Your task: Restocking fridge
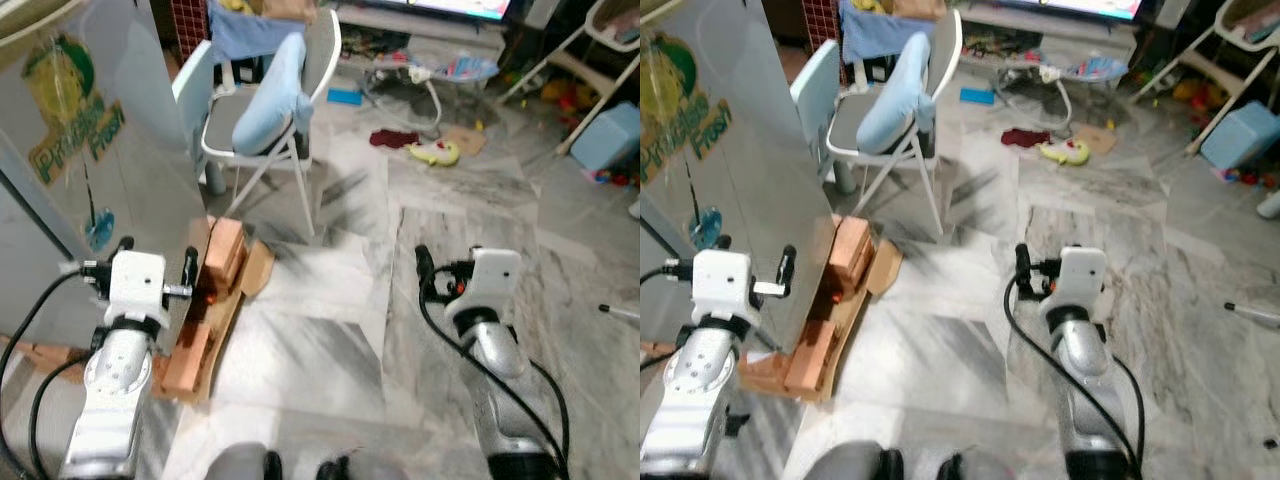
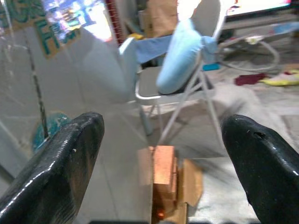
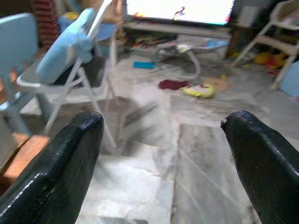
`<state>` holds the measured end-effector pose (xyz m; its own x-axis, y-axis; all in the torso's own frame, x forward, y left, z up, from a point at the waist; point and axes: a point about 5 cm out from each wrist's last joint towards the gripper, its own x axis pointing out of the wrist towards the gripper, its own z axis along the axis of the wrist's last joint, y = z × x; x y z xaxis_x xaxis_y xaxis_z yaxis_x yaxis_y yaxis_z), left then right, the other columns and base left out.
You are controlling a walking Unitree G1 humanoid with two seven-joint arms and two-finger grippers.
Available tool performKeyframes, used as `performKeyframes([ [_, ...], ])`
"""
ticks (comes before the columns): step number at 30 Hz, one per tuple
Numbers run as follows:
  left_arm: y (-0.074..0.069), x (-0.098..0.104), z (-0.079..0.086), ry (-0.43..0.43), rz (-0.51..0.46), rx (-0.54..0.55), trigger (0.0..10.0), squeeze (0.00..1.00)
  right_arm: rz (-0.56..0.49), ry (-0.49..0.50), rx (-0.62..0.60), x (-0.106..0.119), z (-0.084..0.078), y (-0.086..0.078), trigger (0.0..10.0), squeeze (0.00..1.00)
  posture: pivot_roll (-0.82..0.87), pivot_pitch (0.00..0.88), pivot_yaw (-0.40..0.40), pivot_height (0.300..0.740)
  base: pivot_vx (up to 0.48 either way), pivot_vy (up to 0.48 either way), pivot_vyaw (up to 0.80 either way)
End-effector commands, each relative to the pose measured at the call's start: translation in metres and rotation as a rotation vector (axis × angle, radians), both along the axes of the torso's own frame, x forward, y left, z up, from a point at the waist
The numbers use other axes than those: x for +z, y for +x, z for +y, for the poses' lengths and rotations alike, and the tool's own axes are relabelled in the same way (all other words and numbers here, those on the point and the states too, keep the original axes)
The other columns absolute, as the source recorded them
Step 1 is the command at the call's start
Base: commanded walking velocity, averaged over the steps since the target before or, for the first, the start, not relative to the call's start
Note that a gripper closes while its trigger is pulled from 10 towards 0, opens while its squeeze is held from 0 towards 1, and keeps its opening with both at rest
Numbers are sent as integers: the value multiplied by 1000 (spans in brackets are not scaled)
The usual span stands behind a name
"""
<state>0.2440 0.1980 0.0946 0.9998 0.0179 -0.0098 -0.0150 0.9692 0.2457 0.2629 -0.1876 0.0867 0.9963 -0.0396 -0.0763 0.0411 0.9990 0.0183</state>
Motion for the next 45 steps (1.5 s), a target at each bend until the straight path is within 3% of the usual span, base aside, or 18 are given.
performKeyframes([
  [1, 0, 7, 1, 5, -30, -16, 10000, 0, -14, -4, -3, 3, 1, 1, 10000, 0, 57, 45, -81, 740, 0, 0, 0],
  [4, -8, 8, -4, 49, -30, -81, 10000, 0, -13, -7, -2, 3, 0, 1, 10000, 0, 61, 48, -84, 740, 0, 0, 0],
  [8, -8, 5, 10, 70, -23, 4, 10000, 0, -8, -7, 6, 2, 2, 1, 10000, 0, 72, 54, -86, 740, 0, 0, 0],
  [13, 2, 11, 32, 82, -24, 122, 10000, 0, -30, -7, 18, 7, 6, 4, 10000, 0, 69, 64, -69, 740, 0, 0, 0],
  [22, 17, 16, 57, 70, 4, 140, 10000, 0, -56, -9, 15, 15, 6, 8, 10000, 0, 57, 94, -67, 740, 0, 0, 0],
  [27, 29, 20, 71, 88, -11, 228, 10000, 0, -43, -7, 27, 14, 9, 2, 10000, 0, 39, 106, -78, 740, 0, 0, 0],
  [34, 37, 20, 76, 82, -22, 253, 10000, 0, -40, -19, 45, 13, 6, -7, 10000, 0, 21, 121, -94, 740, 0, 0, 0],
  [45, 47, 25, 80, 95, -52, 275, 10000, 0, -31, -35, 54, 14, 8, -11, 10000, 0, 16, 126, -98, 740, 0, 0, 557],
])
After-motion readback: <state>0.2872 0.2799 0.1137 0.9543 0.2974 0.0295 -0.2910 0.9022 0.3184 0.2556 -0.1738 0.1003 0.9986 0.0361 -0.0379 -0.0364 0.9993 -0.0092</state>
